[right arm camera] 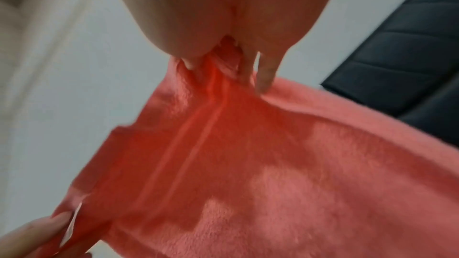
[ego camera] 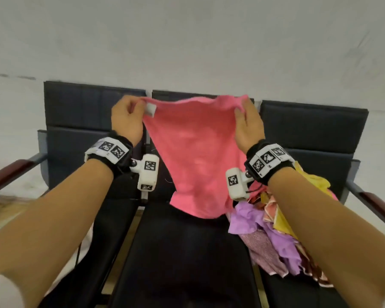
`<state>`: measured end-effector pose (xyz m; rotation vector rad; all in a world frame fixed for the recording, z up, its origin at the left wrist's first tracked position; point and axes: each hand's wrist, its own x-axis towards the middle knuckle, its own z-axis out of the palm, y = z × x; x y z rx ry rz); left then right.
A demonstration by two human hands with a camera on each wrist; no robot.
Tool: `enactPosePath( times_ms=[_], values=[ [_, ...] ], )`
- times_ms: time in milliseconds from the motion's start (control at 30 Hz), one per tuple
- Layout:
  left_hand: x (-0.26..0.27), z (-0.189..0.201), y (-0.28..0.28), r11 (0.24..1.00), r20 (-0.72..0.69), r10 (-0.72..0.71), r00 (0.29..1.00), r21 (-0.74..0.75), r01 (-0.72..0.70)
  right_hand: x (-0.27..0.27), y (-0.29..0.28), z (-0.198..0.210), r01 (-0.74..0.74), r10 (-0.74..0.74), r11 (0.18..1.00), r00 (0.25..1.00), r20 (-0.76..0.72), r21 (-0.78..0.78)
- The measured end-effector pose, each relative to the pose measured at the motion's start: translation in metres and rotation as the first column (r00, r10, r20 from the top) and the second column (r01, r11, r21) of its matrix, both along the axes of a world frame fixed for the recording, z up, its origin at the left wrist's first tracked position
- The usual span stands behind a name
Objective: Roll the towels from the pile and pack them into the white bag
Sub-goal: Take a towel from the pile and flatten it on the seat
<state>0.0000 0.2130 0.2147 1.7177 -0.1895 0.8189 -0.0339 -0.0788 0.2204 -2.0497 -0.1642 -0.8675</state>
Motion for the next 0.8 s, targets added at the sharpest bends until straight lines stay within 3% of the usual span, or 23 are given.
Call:
enactPosePath(
  times_ms=[100,167,300,433,567,700,800],
  values=[
    [-0.015,-0.068,0.002,0.957,-0.218,0.009,0.976,0.283,0.055,-0.01,-0.022,-0.069,-0.007,-0.024,0.985,0.984,-0.177,-0.174],
    [-0.028,-0.12,0.008,0.871,-0.411,0.036,0.911,0.46,0.173,-0.023,-0.036,-0.116,-0.006,-0.077,0.969,0.941,-0.328,-0.247],
    [-0.059,-0.212,0.018,0.727,-0.648,0.107,0.754,0.568,0.385,-0.057,-0.054,-0.212,-0.076,-0.116,0.952,0.808,-0.578,-0.298],
    [-0.096,-0.281,0.025,0.651,-0.707,0.145,0.692,0.595,0.471,-0.094,-0.054,-0.297,-0.159,-0.142,0.93,0.679,-0.72,-0.333],
    [-0.132,-0.33,0.034,0.59,-0.759,0.183,0.624,0.593,0.548,-0.133,-0.052,-0.353,-0.178,-0.138,0.942,0.568,-0.811,-0.284],
    [-0.158,-0.365,0.04,0.595,-0.775,0.224,0.591,0.589,0.547,-0.167,-0.053,-0.399,-0.233,-0.122,0.938,0.475,-0.872,-0.258],
    [-0.17,-0.39,0.042,0.597,-0.78,0.236,0.58,0.587,0.547,-0.185,-0.053,-0.421,-0.282,-0.112,0.923,0.45,-0.886,-0.26]
  ],
)
